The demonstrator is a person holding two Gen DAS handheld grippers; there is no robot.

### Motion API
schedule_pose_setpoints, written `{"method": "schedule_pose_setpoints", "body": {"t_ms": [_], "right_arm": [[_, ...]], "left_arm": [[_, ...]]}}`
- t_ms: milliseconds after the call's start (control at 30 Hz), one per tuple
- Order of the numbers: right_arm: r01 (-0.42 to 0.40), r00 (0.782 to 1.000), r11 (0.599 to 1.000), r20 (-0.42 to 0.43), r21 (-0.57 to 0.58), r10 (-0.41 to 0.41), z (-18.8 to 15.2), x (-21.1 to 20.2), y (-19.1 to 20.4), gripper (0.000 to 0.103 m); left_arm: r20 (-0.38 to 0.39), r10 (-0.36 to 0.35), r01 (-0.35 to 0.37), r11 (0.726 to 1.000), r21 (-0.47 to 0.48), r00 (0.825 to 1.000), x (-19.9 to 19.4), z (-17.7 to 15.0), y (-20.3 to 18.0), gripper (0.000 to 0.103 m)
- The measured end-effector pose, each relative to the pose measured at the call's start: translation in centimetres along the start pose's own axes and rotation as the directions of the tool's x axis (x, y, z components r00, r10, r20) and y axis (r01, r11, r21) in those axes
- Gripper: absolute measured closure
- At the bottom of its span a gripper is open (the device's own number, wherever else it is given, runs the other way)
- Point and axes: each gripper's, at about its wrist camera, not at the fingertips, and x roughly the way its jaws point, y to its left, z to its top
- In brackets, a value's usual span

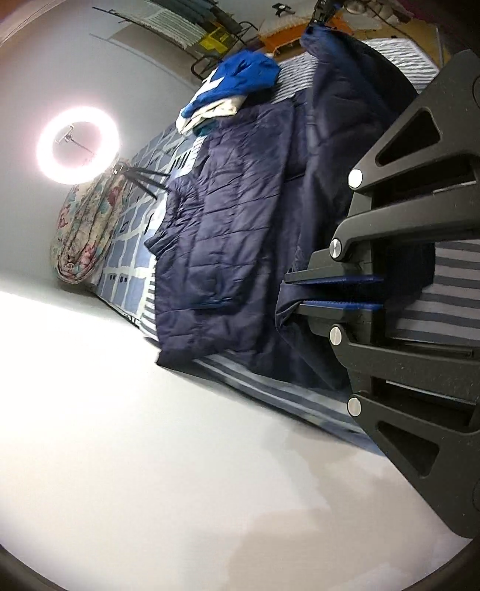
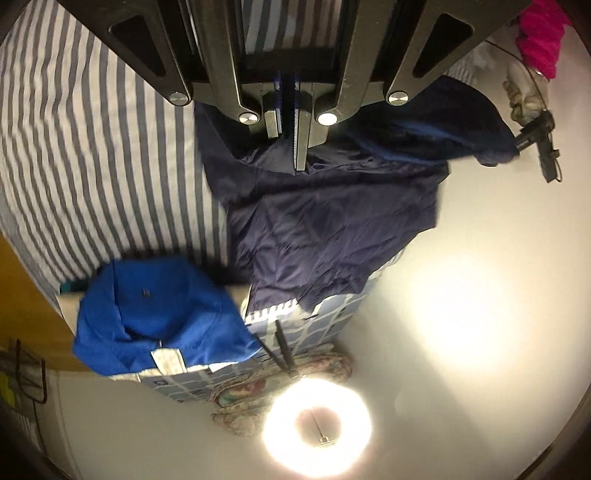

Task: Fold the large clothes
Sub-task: 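Fold the hem up toward the collar with both grippers and release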

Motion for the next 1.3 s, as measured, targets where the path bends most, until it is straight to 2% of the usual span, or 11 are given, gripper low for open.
{"method": "schedule_pose_setpoints", "body": {"t_ms": [233, 467, 833, 933, 1000, 1100, 1133, 1200, 1233, 1267, 1300], "right_arm": [[0.083, 0.996, 0.996, -0.013, -0.036, -0.083, 4.3, 6.6, -0.7, 0.102], [0.131, 0.990, 0.989, -0.038, -0.063, -0.133, 6.0, 11.5, -2.1, 0.102], [0.154, 0.984, 0.981, -0.069, -0.117, -0.163, 6.0, 14.1, -2.1, 0.101], [0.144, 0.985, 0.981, -0.074, -0.128, -0.154, 6.1, 14.2, -2.0, 0.097], [0.119, 0.989, 0.984, -0.077, -0.134, -0.130, 6.3, 13.8, -2.0, 0.086], [0.070, 0.995, 0.987, -0.059, -0.146, -0.080, 6.5, 12.7, -2.0, 0.076], [0.058, 0.996, 0.988, -0.057, -0.144, -0.067, 6.6, 12.4, -2.1, 0.075], [0.031, 0.998, 0.992, -0.049, -0.119, -0.037, 6.9, 11.8, -2.6, 0.057], [0.030, 0.999, 0.994, -0.033, -0.109, -0.034, 7.0, 11.4, -2.8, 0.053], [0.032, 0.999, 0.994, -0.017, -0.108, -0.034, 7.1, 10.9, -3.1, 0.047], [0.036, 0.999, 0.993, -0.004, -0.112, -0.037, 7.0, 10.4, -3.3, 0.046]], "left_arm": [[-0.034, 0.054, -0.054, 0.999, 0.006, 0.998, 7.2, 3.8, -0.5, 0.098], [-0.091, 0.090, -0.091, 0.996, -0.010, 0.992, 13.7, 4.4, -0.1, 0.098], [-0.115, 0.103, -0.103, 0.995, 0.011, 0.988, 16.2, 4.1, 0.2, 0.098], [-0.124, 0.099, -0.097, 0.995, 0.024, 0.987, 16.1, 4.3, 0.1, 0.092], [-0.118, 0.091, -0.087, 0.995, 0.042, 0.989, 15.6, 4.6, -0.2, 0.087], [-0.097, 0.081, -0.075, 0.995, 0.067, 0.992, 14.6, 5.0, -0.4, 0.071], [-0.085, 0.080, -0.074, 0.995, 0.070, 0.993, 14.1, 5.2, -0.4, 0.061], [-0.055, 0.070, -0.066, 0.995, 0.070, 0.996, 13.2, 5.7, -0.2, 0.046], [-0.040, 0.072, -0.069, 0.995, 0.071, 0.997, 12.8, 6.0, -0.1, 0.038], [-0.024, 0.070, -0.068, 0.995, 0.075, 0.997, 12.4, 6.2, -0.1, 0.038], [-0.014, 0.068, -0.067, 0.994, 0.083, 0.998, 12.0, 6.4, -0.1, 0.038]]}}
